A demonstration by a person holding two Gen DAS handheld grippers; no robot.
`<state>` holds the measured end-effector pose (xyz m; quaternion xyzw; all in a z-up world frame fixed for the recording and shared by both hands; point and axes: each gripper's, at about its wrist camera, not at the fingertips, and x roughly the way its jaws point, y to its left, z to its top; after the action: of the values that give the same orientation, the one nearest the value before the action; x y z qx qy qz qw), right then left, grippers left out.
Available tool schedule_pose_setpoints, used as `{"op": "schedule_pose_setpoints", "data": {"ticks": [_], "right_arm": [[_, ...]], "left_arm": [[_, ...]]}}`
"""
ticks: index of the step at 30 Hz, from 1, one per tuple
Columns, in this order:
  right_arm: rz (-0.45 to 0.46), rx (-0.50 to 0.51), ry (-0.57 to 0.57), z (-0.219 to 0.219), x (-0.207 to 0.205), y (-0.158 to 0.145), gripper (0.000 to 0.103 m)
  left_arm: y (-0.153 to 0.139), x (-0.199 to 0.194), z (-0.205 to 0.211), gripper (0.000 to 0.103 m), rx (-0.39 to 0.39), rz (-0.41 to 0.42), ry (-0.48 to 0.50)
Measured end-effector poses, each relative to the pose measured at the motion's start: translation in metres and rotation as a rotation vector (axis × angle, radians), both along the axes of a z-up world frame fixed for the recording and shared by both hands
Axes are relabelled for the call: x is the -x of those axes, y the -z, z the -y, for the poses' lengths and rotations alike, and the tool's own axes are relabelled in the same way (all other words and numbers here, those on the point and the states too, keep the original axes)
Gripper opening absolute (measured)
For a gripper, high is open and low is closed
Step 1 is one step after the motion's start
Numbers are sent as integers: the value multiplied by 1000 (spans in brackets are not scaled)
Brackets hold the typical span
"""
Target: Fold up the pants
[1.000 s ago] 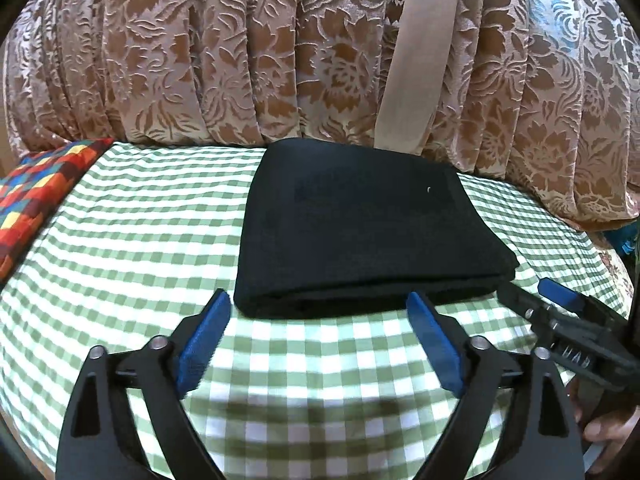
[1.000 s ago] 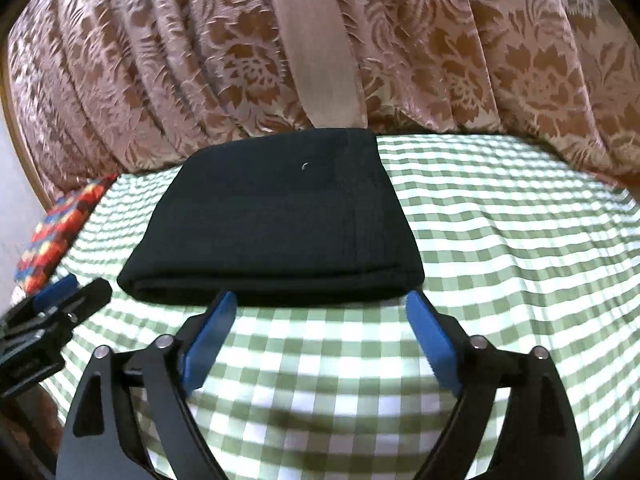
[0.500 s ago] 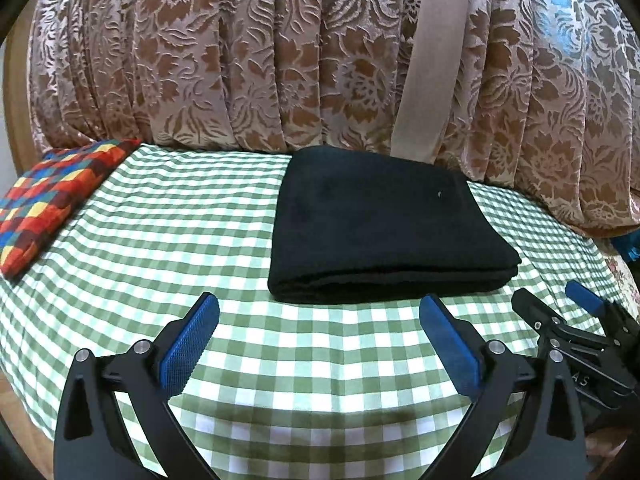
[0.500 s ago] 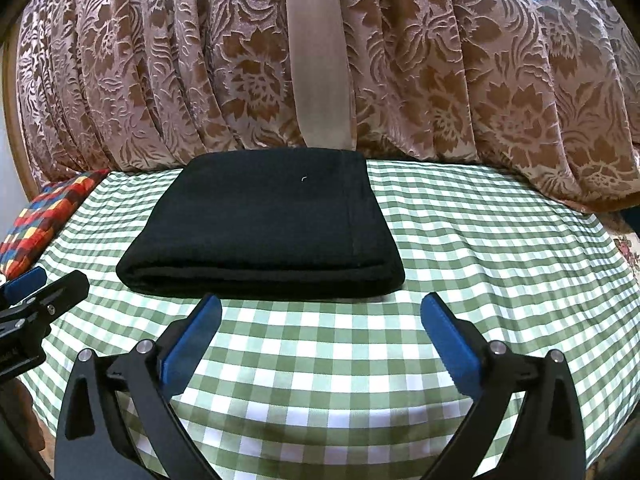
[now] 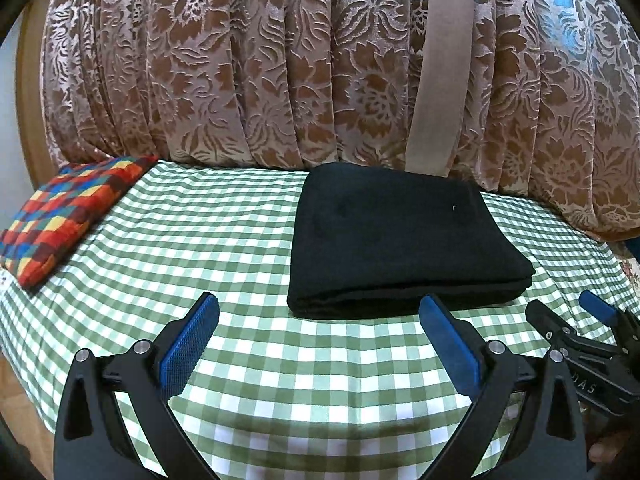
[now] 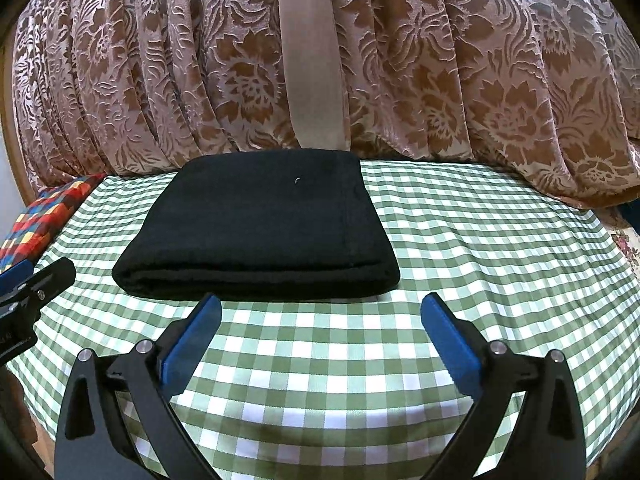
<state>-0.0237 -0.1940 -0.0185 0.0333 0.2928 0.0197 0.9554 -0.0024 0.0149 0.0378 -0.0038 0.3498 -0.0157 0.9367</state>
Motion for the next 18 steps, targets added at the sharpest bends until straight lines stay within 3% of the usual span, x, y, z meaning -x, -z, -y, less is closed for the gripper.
{"op": "schedule_pose_setpoints", "data": {"ticks": [18], "right_arm": [[25,13,-3,-3,9,-4,100]], "left_arm": [[-8,8,3,99,-18,30,3]]}}
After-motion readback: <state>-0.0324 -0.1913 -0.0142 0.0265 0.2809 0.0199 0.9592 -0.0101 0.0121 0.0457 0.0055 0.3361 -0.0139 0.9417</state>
